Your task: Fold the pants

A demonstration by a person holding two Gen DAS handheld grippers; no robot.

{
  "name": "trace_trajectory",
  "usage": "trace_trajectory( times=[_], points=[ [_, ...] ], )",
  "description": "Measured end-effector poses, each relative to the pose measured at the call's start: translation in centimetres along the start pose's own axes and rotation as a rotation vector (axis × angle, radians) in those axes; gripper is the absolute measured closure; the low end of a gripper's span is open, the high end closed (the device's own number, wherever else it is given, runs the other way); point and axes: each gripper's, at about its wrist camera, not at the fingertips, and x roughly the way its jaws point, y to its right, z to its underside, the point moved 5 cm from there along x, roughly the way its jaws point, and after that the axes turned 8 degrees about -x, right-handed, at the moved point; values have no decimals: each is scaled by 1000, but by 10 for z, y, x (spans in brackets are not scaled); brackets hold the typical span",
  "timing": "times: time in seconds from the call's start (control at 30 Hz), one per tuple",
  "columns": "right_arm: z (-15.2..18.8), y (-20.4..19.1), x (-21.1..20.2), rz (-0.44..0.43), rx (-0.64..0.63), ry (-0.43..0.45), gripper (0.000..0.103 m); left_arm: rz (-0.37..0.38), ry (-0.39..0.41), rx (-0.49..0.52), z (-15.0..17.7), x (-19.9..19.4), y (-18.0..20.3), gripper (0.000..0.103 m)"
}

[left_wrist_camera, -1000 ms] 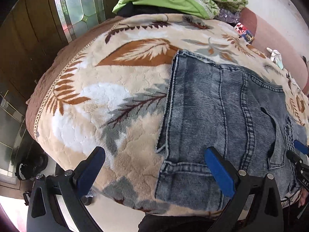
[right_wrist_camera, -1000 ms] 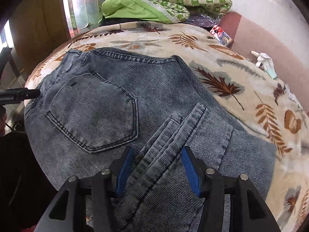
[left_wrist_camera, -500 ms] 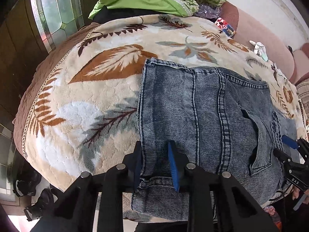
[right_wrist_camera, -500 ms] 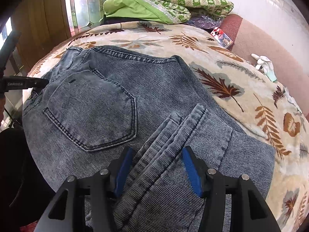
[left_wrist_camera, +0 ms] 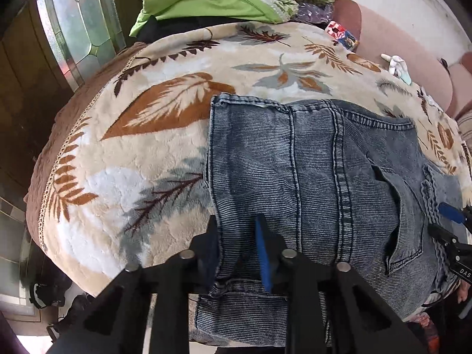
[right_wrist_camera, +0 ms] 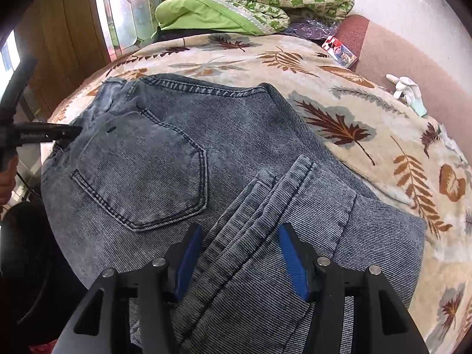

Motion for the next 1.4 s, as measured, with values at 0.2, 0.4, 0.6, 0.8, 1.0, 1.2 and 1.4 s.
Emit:
trace_trajectory(
  times=[0.2,0.4,0.6,0.8,1.0,1.2,1.4],
  points=[
    [1,21,-14,-63,93,26,45,27,83,-5,-7,-38,11,95],
    [5,69,-39,43,192,75,45,151,206,117,-17,-110,74,100],
    [17,125,-67,109,327,125,45,121,279,282,-23,-140,137,99],
    [26,137,-68,-88,395,145,45,-84,204,100,-32,-99,70,90],
    [18,79,-41,-273,246,41,45,-157,93,-99,-12,-62,-19,52],
    [26,5,-17,-202,-23,-133,41,-42,1,-126,8,-36,-21,26],
    [36,-44,-43,-462,-134,-88,40,-47,-36,-38,10,-5,0,19]
  ],
)
